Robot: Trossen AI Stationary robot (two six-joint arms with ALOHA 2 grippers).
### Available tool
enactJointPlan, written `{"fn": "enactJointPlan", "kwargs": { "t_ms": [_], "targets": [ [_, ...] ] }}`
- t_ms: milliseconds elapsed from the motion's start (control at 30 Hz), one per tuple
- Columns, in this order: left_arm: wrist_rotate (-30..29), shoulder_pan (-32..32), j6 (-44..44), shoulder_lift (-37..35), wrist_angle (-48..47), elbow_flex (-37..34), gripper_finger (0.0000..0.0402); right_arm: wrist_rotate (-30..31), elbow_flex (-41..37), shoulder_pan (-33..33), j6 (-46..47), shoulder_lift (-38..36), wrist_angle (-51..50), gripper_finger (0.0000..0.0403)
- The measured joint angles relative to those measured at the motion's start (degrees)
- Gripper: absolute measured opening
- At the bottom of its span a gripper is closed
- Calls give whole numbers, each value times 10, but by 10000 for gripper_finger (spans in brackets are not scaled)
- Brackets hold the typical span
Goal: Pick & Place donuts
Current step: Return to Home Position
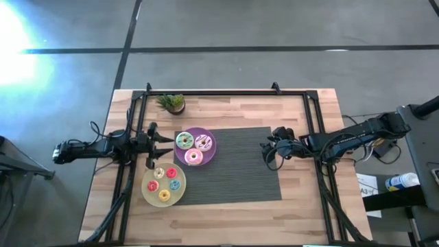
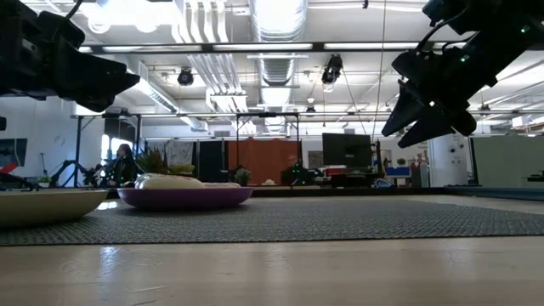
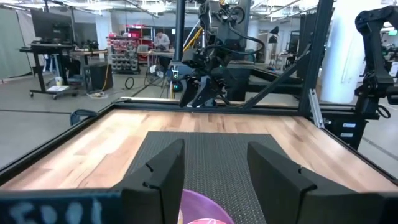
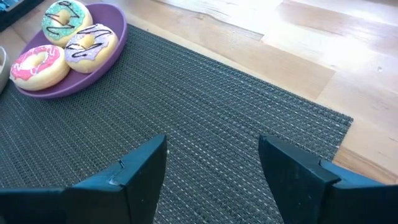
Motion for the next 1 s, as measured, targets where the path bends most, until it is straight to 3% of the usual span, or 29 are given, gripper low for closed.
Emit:
{"fn": "enactJointPlan", "kwargs": {
  "t_ms": [600,700,867,1000],
  "targets": [
    [0,0,0,0,0,0,149,0,0,0,0,0,0,247],
    [0,0,0,0,0,0,149,0,0,0,-57,-2,-5,245],
    [0,0,0,0,0,0,149,-45,-8,0,-175,-82,-10,247],
    [0,0,0,0,0,0,149,-65,-28,0,-224,-194,-13,251]
  ]
}}
